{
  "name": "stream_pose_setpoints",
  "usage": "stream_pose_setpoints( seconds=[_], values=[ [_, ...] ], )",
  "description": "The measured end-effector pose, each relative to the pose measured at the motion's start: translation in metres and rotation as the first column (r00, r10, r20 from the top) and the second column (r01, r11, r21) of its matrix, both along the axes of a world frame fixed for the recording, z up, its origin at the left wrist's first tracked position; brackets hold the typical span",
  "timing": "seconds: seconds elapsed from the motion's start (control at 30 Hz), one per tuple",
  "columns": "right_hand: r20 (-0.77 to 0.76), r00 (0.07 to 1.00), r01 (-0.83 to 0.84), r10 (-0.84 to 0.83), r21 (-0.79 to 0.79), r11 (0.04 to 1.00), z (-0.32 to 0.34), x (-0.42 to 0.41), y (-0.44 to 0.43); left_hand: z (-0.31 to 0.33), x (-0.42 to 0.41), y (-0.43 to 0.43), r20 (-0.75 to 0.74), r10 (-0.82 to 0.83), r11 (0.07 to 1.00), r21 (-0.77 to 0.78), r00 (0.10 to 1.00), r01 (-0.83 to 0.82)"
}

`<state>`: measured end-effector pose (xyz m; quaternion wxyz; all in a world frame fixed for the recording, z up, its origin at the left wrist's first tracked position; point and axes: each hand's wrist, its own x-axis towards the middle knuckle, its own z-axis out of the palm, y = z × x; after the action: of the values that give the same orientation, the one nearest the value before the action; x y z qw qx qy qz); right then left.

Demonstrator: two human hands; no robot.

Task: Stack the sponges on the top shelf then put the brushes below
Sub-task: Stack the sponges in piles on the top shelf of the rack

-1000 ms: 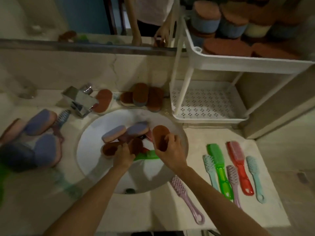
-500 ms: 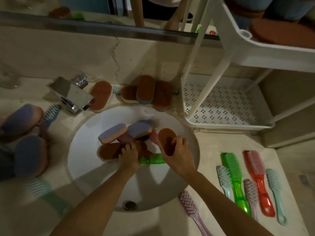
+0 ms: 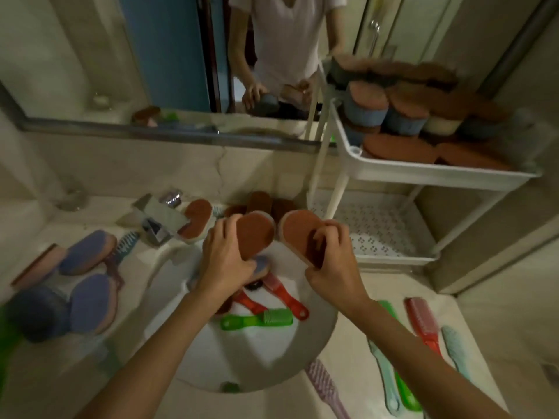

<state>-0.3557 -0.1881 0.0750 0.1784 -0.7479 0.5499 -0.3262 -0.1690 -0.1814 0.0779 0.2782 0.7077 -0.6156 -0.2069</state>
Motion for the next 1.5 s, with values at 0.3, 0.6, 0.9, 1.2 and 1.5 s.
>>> stream_pose_setpoints(
  seconds=[0.3,0.6,0.9,1.2,1.5],
  values=[
    [0.049,0.982,0.187,-0.182,-0.366,0.912,0.116,-0.051,-0.009,0.129,-0.058,-0.019,0.069,-0.103,0.931,-0.345,0.992,0.121],
    [0.04,0.931,0.351,-0.362,-0.362,0.864,0.176,-0.161,-0.063,0.19,-0.136,-0.078,0.208,-0.36,0.859,-0.306,0.909,0.41],
    [-0.25,0.932,0.215,-0.262,-0.2,0.956,0.169,-0.195,-0.091,0.182,-0.157,-0.113,0.193,-0.511,0.841,-0.091,0.838,0.534],
    [-0.315,0.926,0.165,-0.208,-0.157,0.974,0.163,-0.197,-0.094,0.166,-0.161,-0.119,0.148,-0.525,0.828,-0.137,0.838,0.543],
    [-0.396,0.889,0.187,-0.232,-0.149,0.971,0.157,-0.195,-0.098,0.149,-0.147,-0.116,0.071,-0.46,0.863,-0.2,0.885,0.464]
  ],
)
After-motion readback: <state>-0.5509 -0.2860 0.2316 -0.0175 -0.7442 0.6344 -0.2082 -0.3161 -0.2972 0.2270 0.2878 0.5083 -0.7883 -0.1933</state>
